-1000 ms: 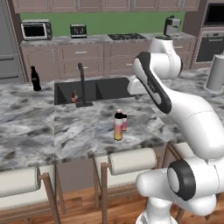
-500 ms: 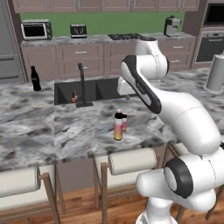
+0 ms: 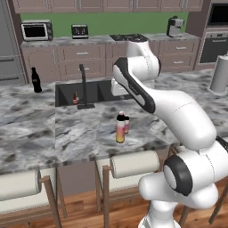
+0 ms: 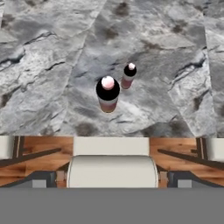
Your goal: Place the large bottle from the dining counter next to the other large bottle outside the sink, and place the small bottle from the dining counter next to the other small bottle inside the sink.
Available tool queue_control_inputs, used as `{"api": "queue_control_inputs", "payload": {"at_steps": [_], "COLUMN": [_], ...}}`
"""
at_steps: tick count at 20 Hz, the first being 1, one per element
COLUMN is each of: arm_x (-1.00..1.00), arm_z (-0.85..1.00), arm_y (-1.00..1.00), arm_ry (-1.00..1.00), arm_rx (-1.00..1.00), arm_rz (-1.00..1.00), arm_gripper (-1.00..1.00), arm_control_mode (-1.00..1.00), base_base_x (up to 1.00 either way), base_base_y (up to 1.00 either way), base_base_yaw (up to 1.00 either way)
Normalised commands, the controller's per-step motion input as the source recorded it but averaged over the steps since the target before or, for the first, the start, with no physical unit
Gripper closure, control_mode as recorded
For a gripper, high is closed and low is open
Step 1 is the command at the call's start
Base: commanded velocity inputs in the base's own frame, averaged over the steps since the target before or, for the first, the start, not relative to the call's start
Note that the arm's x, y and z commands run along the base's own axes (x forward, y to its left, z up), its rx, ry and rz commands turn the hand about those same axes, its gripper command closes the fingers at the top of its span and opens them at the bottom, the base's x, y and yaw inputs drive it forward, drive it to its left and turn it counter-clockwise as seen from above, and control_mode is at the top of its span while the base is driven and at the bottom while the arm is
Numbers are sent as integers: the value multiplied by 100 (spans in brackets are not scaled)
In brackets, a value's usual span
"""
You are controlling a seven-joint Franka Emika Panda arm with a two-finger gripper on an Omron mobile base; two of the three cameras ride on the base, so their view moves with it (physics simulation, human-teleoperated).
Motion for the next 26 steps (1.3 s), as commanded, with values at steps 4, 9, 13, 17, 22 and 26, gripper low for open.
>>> {"api": "queue_control_inputs", "payload": {"at_steps": [4,9,13,17,22,26], "arm_x": [16,1,7,8,9,29], "arm_z": [0,0,0,-5,-5,-1], "arm_y": [3,0,0,0,0,-5], "arm_ry": [-1,0,0,0,0,0], "arm_rx": [0,2,4,6,3,0], "arm_rz": [0,0,0,0,0,0], "arm_gripper": [-100,-100,-100,-100,-100,-100], "arm_control_mode": [-100,-100,-100,-100,-100,-100], "base_base_x": [0,0,0,0,0,0], "base_base_y": [0,0,0,0,0,0], "base_base_yaw": [0,0,0,0,0,0]}}
